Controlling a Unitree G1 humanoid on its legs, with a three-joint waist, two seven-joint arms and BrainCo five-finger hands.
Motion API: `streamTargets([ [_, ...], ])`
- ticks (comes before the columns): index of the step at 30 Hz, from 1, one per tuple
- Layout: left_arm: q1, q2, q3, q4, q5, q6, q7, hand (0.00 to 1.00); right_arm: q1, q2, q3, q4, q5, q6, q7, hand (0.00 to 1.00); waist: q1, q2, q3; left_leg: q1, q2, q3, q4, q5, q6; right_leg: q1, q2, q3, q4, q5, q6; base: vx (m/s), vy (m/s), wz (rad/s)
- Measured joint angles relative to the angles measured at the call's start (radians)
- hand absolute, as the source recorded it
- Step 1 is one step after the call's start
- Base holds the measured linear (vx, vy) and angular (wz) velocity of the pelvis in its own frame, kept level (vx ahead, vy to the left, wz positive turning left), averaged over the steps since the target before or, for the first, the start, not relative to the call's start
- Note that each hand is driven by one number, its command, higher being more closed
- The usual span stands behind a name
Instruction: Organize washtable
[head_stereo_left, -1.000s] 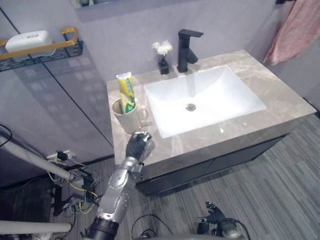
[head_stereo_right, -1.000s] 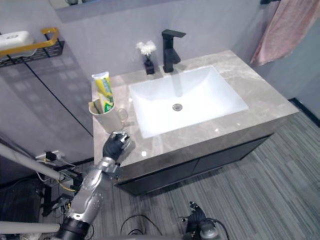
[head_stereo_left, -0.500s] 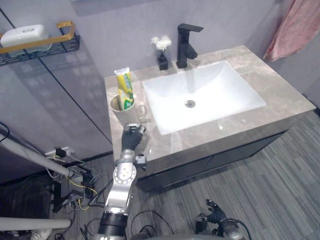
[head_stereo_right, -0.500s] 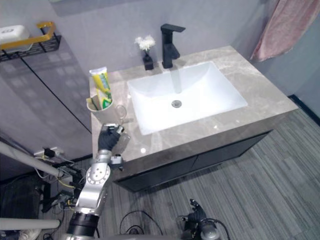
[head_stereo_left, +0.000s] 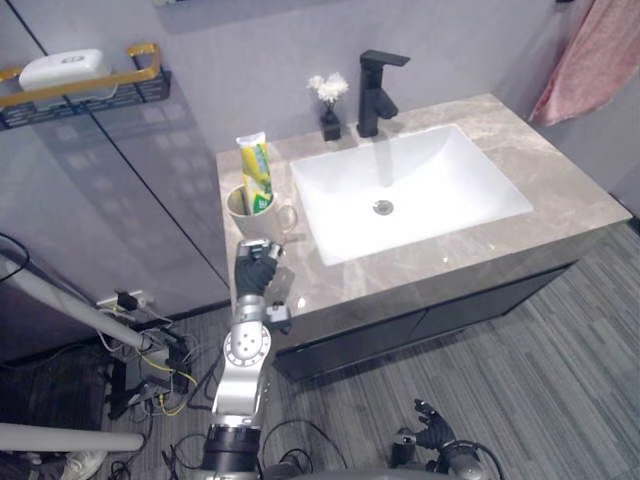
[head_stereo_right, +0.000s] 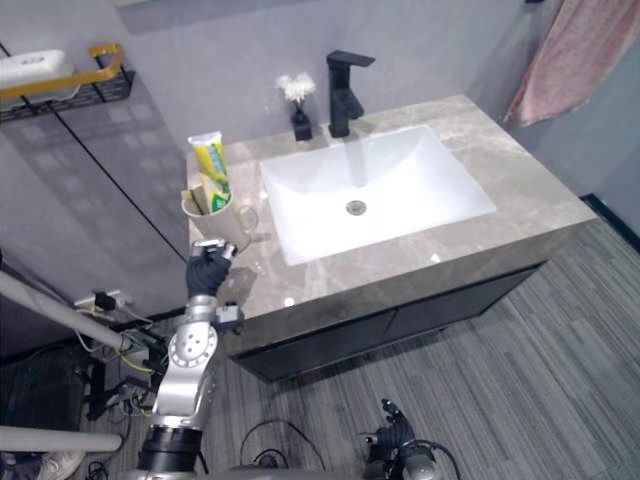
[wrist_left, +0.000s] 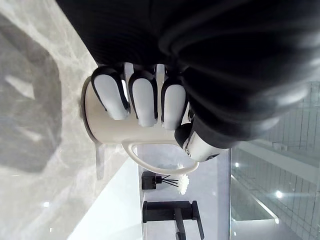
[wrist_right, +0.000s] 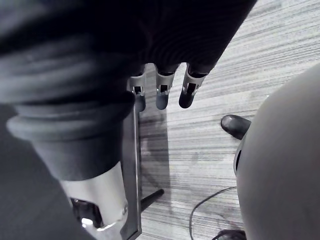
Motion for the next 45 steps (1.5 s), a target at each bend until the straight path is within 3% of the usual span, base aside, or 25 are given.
streamTargets([
  [45, -0.133, 0.067, 0.038, 0.113, -0.131, 0.039, -0.008, 1.0, 0.028, 0.02, -0.036, -0.041, 0.003, 0.005, 0.006, 0.0, -0.002, -0.024, 0.002, -0.06, -0.001, 0.009, 0.035, 0.0, 0.0, -0.059, 0.0, 0.028, 0.0, 0.025, -0.006, -0.01, -0.004, -0.01],
])
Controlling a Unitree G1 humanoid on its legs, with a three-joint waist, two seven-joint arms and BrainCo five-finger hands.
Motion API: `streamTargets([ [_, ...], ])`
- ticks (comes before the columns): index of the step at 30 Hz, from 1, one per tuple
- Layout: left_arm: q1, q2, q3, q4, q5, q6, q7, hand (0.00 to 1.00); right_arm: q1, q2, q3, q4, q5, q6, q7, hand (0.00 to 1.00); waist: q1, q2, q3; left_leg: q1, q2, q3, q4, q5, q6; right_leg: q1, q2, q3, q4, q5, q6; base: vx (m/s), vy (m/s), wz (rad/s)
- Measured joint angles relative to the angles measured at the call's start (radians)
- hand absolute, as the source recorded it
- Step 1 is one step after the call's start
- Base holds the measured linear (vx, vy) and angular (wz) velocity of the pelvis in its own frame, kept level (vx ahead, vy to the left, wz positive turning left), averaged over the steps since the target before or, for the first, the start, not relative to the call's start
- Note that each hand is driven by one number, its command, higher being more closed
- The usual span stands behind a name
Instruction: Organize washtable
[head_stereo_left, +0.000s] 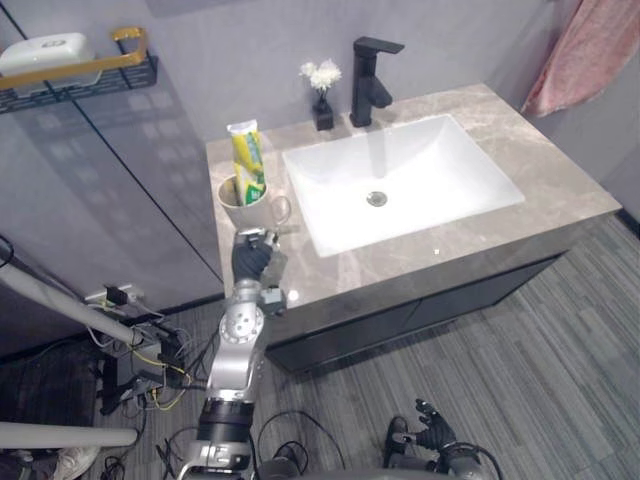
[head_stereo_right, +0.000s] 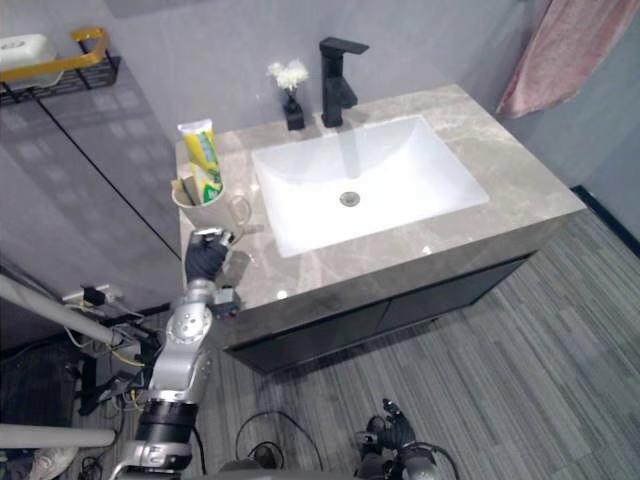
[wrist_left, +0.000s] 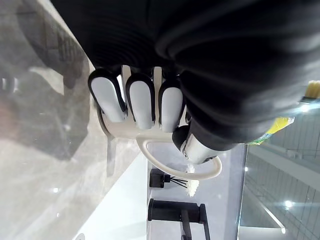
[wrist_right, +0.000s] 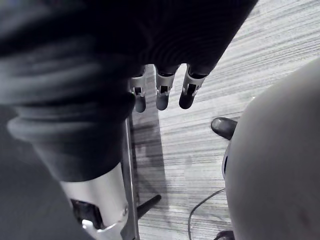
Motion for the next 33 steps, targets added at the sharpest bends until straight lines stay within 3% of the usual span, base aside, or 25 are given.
streamTargets([
  [13, -0.041, 0.022, 0.023, 0.063, -0.088, 0.0, 0.003, 1.0, 0.0, 0.0, 0.0, -0.003, 0.012, 0.004, 0.013, 0.0, -0.003, -0.007, 0.004, -0.01, 0.0, 0.0, 0.004, 0.0, 0.0, -0.009, 0.0, 0.002, 0.0, 0.002, 0.0, 0.0, 0.0, 0.0],
  [33, -0.151, 0.173, 0.034, 0.217, -0.172, -0.043, 0.002, 1.0, -0.033, -0.004, 0.001, 0.042, 0.027, -0.001, 0.014, 0.0, -0.042, -0.012, 0.014, -0.017, -0.004, 0.0, 0.002, 0.0, 0.0, -0.023, 0.006, 0.008, -0.004, 0.003, 0.0, 0.0, -0.001, -0.01],
])
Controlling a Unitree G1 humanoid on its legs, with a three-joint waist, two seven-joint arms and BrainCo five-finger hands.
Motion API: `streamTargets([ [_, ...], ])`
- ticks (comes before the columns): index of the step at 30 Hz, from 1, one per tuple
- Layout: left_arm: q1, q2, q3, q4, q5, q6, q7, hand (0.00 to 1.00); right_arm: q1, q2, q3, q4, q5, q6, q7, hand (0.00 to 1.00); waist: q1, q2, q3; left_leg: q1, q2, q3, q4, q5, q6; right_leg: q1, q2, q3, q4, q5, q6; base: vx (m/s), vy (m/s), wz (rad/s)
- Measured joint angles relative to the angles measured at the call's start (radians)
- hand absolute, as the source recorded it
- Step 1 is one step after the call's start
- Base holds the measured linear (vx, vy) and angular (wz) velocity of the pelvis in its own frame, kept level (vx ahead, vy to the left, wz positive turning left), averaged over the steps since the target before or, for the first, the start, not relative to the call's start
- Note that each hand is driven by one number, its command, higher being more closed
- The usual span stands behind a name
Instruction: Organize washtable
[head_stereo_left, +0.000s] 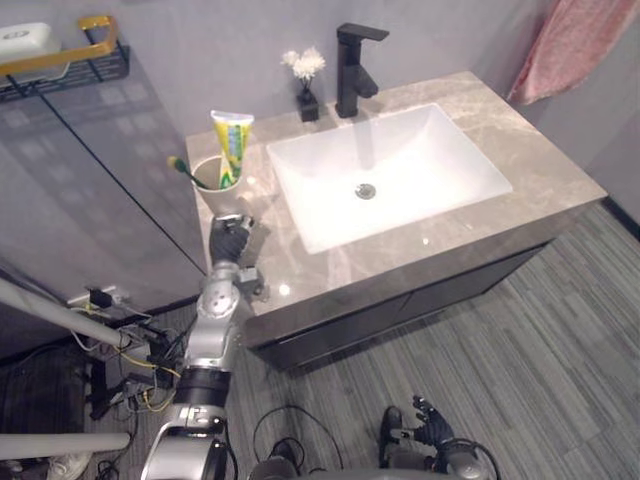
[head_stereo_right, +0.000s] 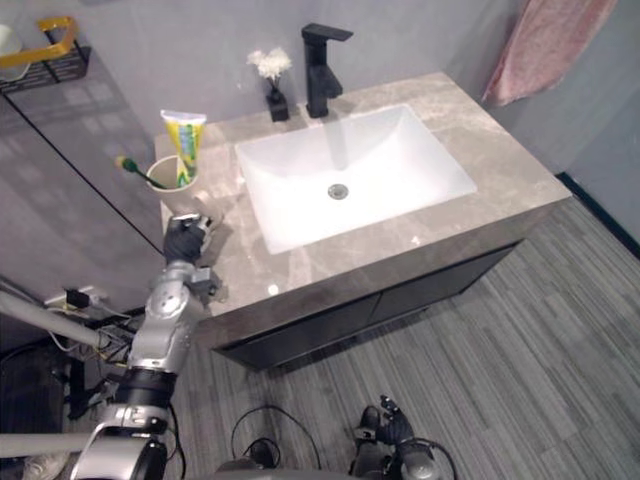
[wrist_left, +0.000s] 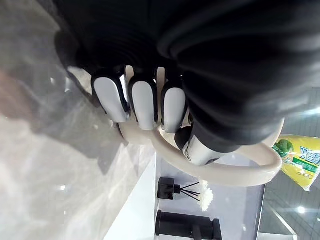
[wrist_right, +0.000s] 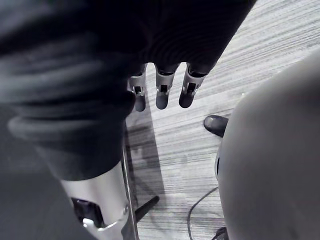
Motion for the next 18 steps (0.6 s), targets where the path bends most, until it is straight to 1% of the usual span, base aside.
streamTargets([
  [8, -0.036, 0.025, 0.0, 0.022, -0.005, -0.01, 0.0, 1.0, -0.012, -0.004, 0.0, 0.002, 0.008, -0.004, 0.0, 0.0, -0.009, 0.003, 0.02, 0.0, -0.003, -0.004, -0.003, 0.0, 0.0, -0.002, -0.001, 0.0, 0.0, 0.0, 0.0, 0.0, 0.0, 0.0],
  [12, -0.041, 0.026, 0.0, 0.022, -0.005, -0.017, 0.0, 1.0, -0.021, -0.008, 0.0, 0.008, 0.009, -0.004, -0.001, 0.0, -0.008, 0.009, 0.031, -0.001, -0.005, -0.01, -0.004, 0.0, 0.0, -0.002, -0.001, -0.001, 0.0, 0.0, 0.0, 0.0, 0.0, 0.0],
  [18, -0.073, 0.036, 0.001, 0.036, -0.004, -0.018, 0.001, 1.0, -0.025, -0.009, 0.0, 0.003, 0.01, -0.008, -0.001, 0.0, -0.009, 0.007, 0.048, -0.003, -0.006, -0.011, -0.004, 0.0, 0.0, -0.004, -0.003, 0.0, 0.0, 0.0, 0.0, 0.0, 0.0, 0.0],
])
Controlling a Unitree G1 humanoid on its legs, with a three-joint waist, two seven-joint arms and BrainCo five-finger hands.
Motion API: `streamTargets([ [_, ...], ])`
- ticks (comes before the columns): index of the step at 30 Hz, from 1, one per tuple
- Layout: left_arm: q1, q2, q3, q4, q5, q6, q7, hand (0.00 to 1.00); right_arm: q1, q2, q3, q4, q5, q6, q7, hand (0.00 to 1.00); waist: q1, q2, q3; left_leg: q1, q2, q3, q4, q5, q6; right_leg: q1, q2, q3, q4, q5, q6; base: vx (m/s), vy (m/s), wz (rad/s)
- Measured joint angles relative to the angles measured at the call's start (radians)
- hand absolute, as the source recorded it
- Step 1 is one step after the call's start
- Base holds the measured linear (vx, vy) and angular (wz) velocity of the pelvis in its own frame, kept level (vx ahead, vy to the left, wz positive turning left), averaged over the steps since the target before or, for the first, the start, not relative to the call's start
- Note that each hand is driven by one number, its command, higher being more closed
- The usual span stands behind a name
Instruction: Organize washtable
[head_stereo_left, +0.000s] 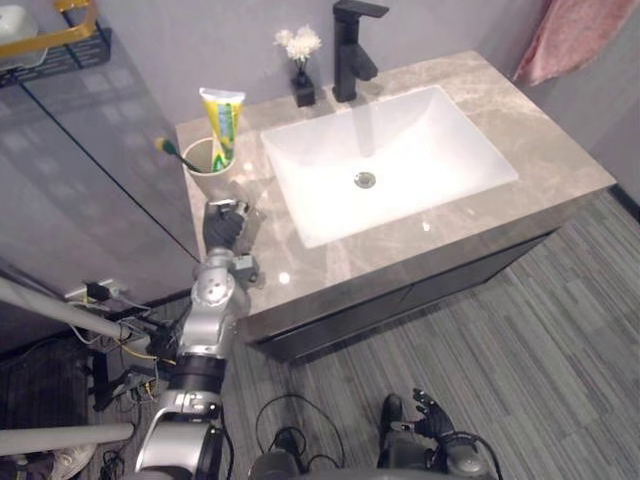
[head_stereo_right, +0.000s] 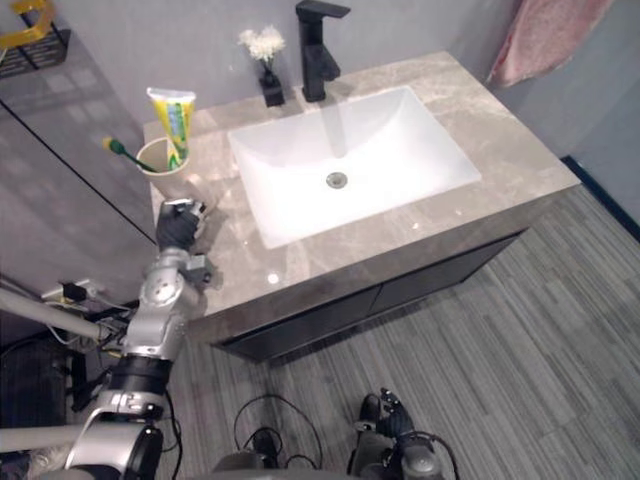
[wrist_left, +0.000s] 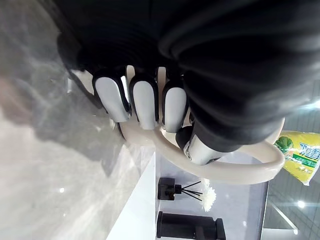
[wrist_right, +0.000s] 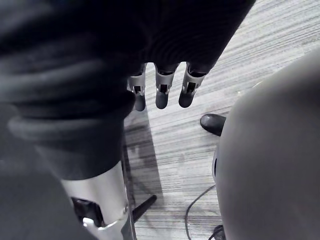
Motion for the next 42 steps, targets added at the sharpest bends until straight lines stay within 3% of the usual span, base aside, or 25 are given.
streamTargets([
  [9, -0.051, 0.025, 0.0, 0.031, -0.001, 0.008, 0.002, 1.0, 0.0, -0.001, 0.0, -0.002, 0.001, -0.01, 0.0, 0.0, -0.003, 0.001, 0.003, -0.011, 0.0, 0.0, 0.002, 0.0, 0.0, -0.013, 0.001, 0.001, 0.004, 0.004, -0.005, 0.0, 0.0, 0.0],
  [29, -0.249, 0.091, -0.001, 0.117, -0.036, 0.022, 0.025, 1.0, -0.001, -0.007, 0.009, -0.053, 0.028, -0.017, 0.001, 0.0, -0.003, -0.016, 0.083, -0.053, 0.006, 0.004, 0.044, -0.01, 0.004, -0.047, 0.0, 0.02, 0.012, 0.019, -0.008, 0.0, 0.001, -0.01],
  [34, -0.34, 0.13, -0.002, 0.158, -0.037, 0.022, 0.027, 1.0, -0.001, -0.007, 0.017, -0.077, 0.04, -0.022, 0.001, 0.0, -0.004, -0.031, 0.118, -0.068, 0.008, 0.005, 0.059, -0.01, 0.005, -0.066, -0.002, 0.027, 0.029, 0.019, -0.008, -0.03, 0.002, -0.02],
  [42, -0.403, 0.146, -0.003, 0.17, -0.046, 0.022, 0.033, 1.0, 0.005, -0.008, 0.017, -0.089, 0.04, -0.034, 0.001, 0.0, -0.004, -0.033, 0.124, -0.095, 0.01, 0.005, 0.078, -0.016, 0.009, -0.086, -0.004, 0.028, 0.032, 0.023, -0.01, 0.0, 0.001, 0.0],
])
